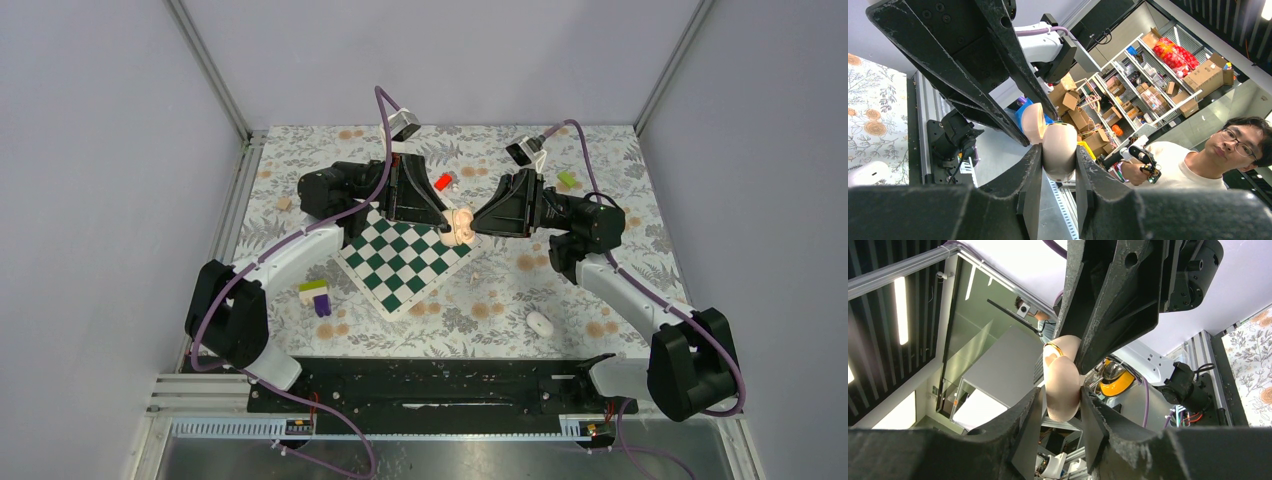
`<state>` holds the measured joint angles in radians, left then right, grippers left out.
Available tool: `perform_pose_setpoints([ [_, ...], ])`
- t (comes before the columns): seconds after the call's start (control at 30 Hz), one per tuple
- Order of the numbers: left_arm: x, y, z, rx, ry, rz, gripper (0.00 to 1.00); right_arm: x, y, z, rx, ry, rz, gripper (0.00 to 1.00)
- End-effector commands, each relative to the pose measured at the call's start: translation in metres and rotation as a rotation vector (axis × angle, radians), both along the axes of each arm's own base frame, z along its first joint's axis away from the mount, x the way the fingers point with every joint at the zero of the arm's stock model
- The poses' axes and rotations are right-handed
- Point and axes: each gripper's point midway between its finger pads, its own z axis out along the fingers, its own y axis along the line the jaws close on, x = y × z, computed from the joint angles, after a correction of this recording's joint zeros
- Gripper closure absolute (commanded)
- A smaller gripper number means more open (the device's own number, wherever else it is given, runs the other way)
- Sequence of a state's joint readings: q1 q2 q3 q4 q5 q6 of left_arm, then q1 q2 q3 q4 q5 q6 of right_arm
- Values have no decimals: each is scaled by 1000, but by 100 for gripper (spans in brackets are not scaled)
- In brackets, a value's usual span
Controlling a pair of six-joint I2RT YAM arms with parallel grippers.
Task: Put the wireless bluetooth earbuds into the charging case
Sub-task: Pick up the charging case at the center of the board, then pick up the earbud from the center of the board.
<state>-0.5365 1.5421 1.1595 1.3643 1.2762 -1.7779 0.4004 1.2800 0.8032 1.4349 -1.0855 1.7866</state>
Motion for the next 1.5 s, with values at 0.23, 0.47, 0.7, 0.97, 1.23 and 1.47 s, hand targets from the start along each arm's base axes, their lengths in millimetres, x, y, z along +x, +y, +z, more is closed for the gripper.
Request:
perform_pose_setpoints([
  [0.23,-9,4,16,-77,-88,11,100,-16,-3,18,40,-120,18,86],
  [0.47,-9,4,15,-76,-88,11,100,-14,-2,14,35,-100,18,87],
  [0.7,-6,2,13,-62,-73,4,41,-11,-1,6,29,-69,12,98],
  [0.97,20,26,1,2,-10,86,1,9,-11,-25,-30,18,-46,100],
  [1.23,100,48,-35,134,184,421,1,63,-43,-96,-233,213,-271,100],
  [1.47,178,60,-131,696,136,921,1,89,-79,-197,-705,355,-635,100],
])
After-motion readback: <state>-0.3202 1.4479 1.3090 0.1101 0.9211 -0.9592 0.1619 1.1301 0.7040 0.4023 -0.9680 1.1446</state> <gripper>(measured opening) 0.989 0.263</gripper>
